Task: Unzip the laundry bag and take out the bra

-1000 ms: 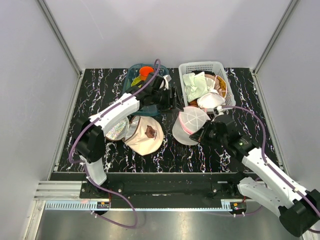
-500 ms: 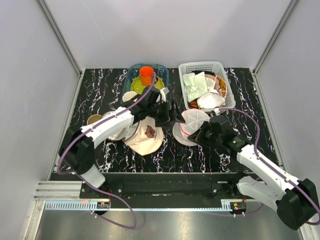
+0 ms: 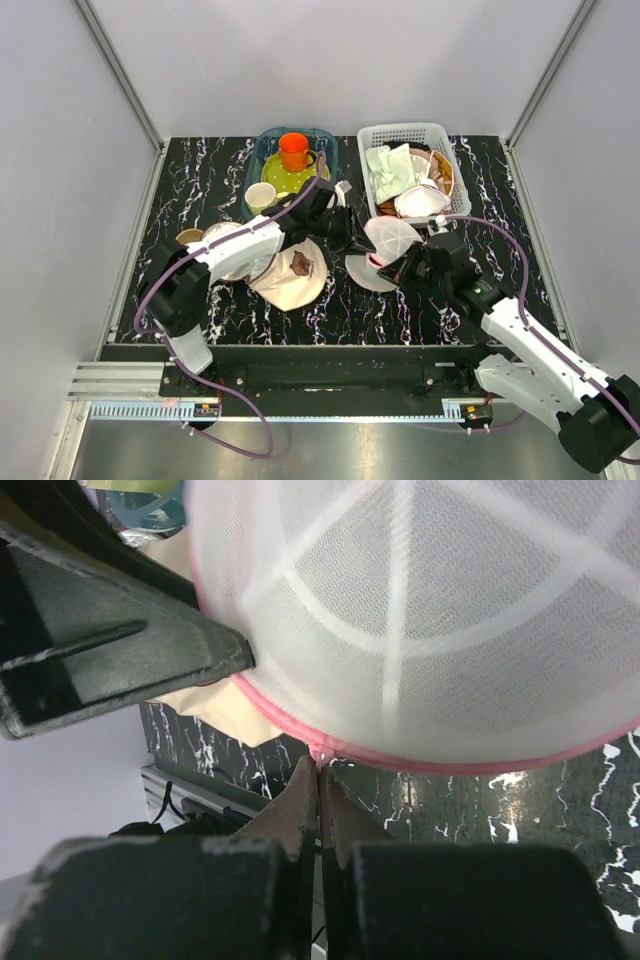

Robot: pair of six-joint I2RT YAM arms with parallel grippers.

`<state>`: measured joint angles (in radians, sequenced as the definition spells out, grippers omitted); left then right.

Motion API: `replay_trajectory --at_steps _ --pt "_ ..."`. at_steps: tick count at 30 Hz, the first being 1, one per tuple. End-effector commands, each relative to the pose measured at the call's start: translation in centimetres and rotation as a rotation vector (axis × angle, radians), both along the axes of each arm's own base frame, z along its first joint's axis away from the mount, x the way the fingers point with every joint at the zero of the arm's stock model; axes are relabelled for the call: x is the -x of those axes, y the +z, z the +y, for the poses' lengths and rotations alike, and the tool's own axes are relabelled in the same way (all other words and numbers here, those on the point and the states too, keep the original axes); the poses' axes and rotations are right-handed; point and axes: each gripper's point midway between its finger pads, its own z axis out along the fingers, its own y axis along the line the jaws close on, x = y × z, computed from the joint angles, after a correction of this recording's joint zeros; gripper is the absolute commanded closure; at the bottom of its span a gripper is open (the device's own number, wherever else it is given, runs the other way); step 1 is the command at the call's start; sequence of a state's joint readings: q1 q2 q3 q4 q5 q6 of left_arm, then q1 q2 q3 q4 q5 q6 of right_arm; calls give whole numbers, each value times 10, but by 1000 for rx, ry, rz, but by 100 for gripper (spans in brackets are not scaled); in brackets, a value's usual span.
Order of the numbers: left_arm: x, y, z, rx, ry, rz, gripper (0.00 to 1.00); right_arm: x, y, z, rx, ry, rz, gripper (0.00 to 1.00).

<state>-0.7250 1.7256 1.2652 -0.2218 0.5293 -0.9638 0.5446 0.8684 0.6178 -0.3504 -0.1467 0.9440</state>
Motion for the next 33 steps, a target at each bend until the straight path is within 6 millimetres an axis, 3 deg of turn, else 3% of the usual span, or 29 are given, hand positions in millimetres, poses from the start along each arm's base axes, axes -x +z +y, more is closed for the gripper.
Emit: replay_trajectory --at_steps 1,2,12,16,18,22,24,25,26,28,29,32,33 --pt "-2 29 -16 93 -32 -44 89 1 -6 -7 49 -11 -3 100" --pt "-4 30 -15 91 -29 -54 100 3 -11 -12 79 -19 8 100" --pt "-20 39 15 4 -20 -130 100 12 -31 -81 260 -193 7 100" --pt "-35 50 29 22 -6 -152 100 13 -25 -101 333 -235 -9 100" --pt "-42 48 33 7 -3 -157 100 14 -23 -99 335 -215 -12 100" --pt "-50 44 22 4 -25 -137 100 19 -14 -50 135 -37 8 100" --pt "-47 48 11 17 -45 -139 100 15 -11 -36 76 -8 16 100" --pt "-45 47 7 22 -56 -136 97 14 -8 -32 56 3 6 100" --pt "-44 48 5 26 -62 -141 77 13 -7 -30 50 7 7 100" --pt "-44 53 6 18 -48 -165 49 9 2 -29 45 2 -18 100" --pt "-43 55 9 8 -46 -181 30 8 5 -29 50 2 -27 100" --pt "-41 62 22 -27 -16 -222 13 2 12 -28 57 2 -47 100" --pt "-39 58 26 -47 -4 -219 13 0 12 -28 60 2 -47 100"
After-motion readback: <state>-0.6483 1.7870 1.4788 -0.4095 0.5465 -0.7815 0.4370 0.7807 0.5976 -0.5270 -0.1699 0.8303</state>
